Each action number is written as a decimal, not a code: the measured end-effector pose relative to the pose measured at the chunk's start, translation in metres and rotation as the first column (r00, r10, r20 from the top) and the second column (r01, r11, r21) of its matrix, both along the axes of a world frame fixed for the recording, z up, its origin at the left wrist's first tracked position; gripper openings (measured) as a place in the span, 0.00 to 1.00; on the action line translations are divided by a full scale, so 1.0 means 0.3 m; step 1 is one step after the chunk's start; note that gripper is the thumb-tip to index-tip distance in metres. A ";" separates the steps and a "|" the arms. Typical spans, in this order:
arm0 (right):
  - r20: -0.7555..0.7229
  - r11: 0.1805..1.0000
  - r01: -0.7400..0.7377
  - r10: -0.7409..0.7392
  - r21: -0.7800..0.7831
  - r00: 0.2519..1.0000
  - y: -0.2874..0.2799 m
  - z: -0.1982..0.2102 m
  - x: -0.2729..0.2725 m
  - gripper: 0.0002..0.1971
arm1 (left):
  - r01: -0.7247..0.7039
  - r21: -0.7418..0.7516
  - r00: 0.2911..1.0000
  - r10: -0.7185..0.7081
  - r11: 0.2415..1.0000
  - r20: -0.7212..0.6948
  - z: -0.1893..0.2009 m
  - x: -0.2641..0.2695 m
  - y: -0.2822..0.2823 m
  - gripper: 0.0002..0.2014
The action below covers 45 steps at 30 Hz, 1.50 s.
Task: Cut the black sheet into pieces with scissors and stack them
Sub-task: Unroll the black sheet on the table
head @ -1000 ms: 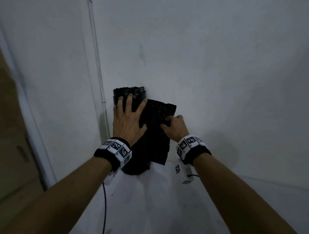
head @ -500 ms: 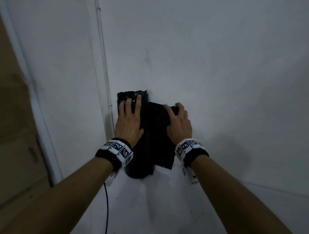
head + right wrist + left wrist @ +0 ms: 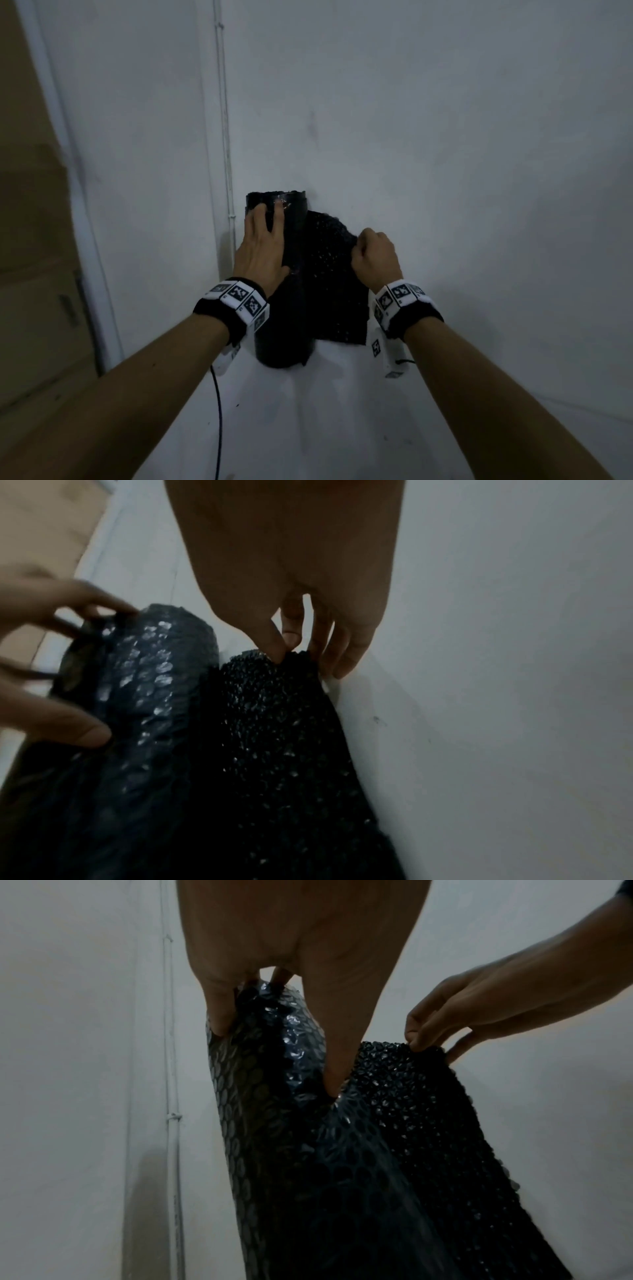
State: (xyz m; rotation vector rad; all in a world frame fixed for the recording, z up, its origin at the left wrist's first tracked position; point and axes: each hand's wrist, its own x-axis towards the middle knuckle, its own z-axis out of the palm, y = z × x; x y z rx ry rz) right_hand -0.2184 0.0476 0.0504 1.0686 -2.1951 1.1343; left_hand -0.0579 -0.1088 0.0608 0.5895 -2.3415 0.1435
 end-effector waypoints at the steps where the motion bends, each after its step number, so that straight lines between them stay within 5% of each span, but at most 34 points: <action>1: 0.079 0.999 -0.019 0.022 -0.043 0.997 0.016 0.008 0.007 0.05 | -0.002 0.024 1.000 0.002 1.000 0.006 0.000 0.008 -0.007 0.65; 8: 0.332 0.964 0.016 0.076 -0.265 0.940 0.220 0.015 0.030 0.06 | -0.049 0.276 0.996 0.069 0.960 -0.062 -0.008 0.042 0.035 0.64; 21: 0.229 0.919 0.036 0.059 -0.393 0.972 0.654 0.049 0.062 0.05 | 0.047 0.092 0.994 -0.038 0.995 -0.098 -0.002 0.022 0.302 0.58; 27: 0.197 0.911 0.143 -0.069 -0.387 0.978 0.853 0.090 0.104 0.05 | 0.168 0.060 0.986 -0.167 0.984 -0.030 -0.014 -0.013 0.413 0.53; 33: 0.167 0.935 0.184 -0.138 -0.304 0.976 1.007 0.075 0.125 0.13 | 0.422 0.188 0.881 -0.450 0.887 0.147 -0.105 -0.067 0.587 0.53; 36: 0.164 0.948 0.213 -0.177 -0.238 0.970 1.062 0.053 0.128 0.17 | 0.451 0.283 0.827 -0.515 0.847 0.226 -0.183 -0.089 0.654 0.56; 39: 0.209 0.946 0.215 -0.166 -0.241 0.964 1.112 0.044 0.143 0.06 | 0.455 0.389 0.768 -0.574 0.801 0.284 -0.267 -0.105 0.703 0.60; 42: 0.224 0.960 0.218 -0.177 -0.173 0.958 1.160 0.035 0.156 0.19 | 0.464 0.453 0.708 -0.626 0.761 0.326 -0.356 -0.112 0.735 0.59; 45: 0.293 0.954 0.226 -0.162 -0.199 0.942 1.211 0.018 0.161 0.21 | 0.468 0.502 0.675 -0.661 0.727 0.328 -0.442 -0.128 0.753 0.57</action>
